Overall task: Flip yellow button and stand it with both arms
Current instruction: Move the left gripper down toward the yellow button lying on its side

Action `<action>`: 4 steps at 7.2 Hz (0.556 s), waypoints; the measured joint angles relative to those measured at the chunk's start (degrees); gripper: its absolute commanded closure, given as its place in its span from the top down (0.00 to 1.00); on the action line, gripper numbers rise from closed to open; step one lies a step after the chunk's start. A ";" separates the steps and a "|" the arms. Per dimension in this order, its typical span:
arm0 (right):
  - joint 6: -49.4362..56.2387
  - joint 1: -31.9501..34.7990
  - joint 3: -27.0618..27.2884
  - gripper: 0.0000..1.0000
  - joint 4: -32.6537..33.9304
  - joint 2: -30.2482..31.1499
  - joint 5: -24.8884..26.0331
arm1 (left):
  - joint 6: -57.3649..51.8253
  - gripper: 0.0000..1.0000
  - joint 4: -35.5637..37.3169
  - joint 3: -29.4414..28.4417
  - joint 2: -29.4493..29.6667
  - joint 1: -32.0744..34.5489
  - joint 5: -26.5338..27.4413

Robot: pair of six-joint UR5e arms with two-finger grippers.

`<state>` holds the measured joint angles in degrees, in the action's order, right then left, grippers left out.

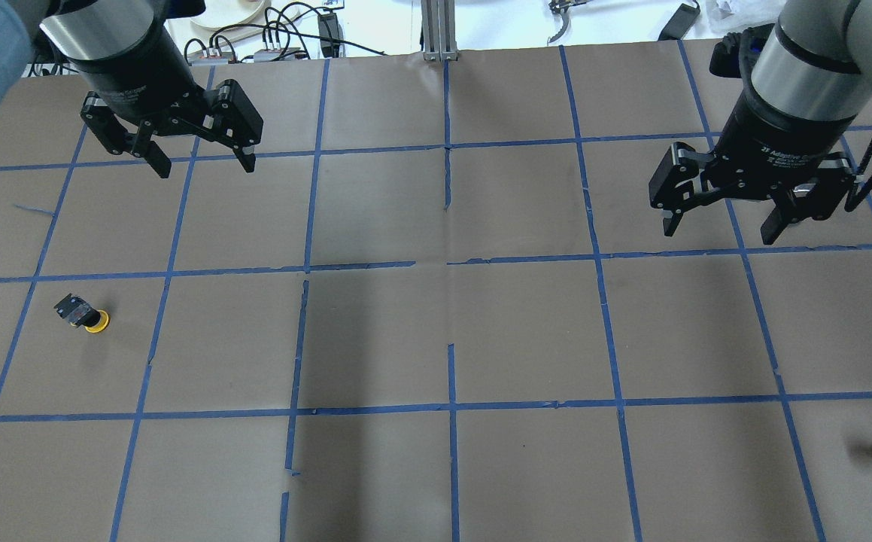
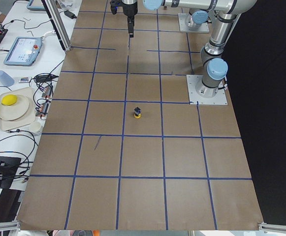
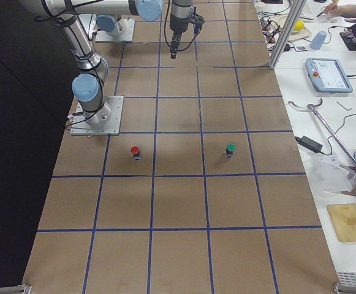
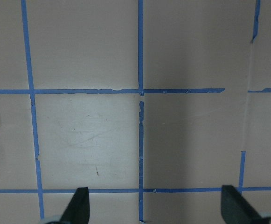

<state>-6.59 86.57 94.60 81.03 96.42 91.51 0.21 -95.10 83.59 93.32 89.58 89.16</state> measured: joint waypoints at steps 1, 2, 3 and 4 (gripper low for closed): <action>0.00 0.00 -0.01 1.00 0.00 0.00 -0.01 | -0.01 1.00 0.02 0.10 -0.03 -0.01 -0.03; 0.00 0.00 -0.02 1.00 0.00 0.00 -0.01 | 0.01 1.00 0.01 0.33 -0.05 -0.09 -0.04; 0.00 0.00 -0.02 1.00 0.02 0.00 -0.01 | -0.82 1.00 -0.08 0.59 -0.09 -0.26 0.09; 0.00 0.00 -0.05 1.00 0.08 0.00 0.01 | -3.74 1.00 -0.23 0.87 -0.11 -0.82 0.45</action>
<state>-6.59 86.57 94.54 81.12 96.42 91.52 -3.53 -95.33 84.46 93.21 88.76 89.61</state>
